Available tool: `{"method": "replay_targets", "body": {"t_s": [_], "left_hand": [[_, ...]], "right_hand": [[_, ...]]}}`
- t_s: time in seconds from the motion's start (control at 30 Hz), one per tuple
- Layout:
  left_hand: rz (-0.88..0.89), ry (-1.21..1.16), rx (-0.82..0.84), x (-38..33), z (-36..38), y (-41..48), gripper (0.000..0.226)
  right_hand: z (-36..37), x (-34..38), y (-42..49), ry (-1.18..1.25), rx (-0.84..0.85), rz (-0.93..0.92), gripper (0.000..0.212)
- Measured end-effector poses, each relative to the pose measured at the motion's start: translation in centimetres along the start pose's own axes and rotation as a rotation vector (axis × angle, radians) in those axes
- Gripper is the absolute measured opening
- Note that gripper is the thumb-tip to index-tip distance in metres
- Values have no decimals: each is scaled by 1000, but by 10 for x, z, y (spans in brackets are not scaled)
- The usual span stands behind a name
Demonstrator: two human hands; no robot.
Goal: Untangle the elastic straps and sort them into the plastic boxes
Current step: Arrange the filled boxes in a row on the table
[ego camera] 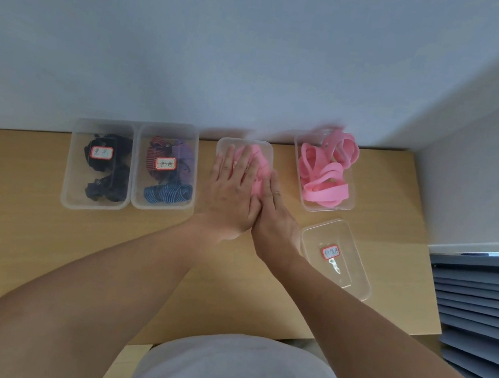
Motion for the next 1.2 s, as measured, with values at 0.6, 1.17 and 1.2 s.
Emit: {"method": "replay_targets", "body": {"t_s": [0.6, 1.17, 1.2], "left_hand": [[-4, 4, 101, 17, 1, 25, 76], [-616, -938, -165, -55, -15, -78, 13], [-727, -1043, -28, -60, -1, -78, 14]], "right_hand": [[-17, 2, 20, -382, 270, -216, 74], [-99, -47, -47, 151, -532, -84, 18], [-104, -69, -54, 196, -541, 52, 19]]}}
Point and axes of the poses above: each hand's wrist, its own y-axis towards the middle knuckle, its own z-axis out of the palm, x = y × z, the point moved 6 cm from there along y, towards the middle knuckle, and after that the axes turned 3 degrees about y, right-handed, at the moved point
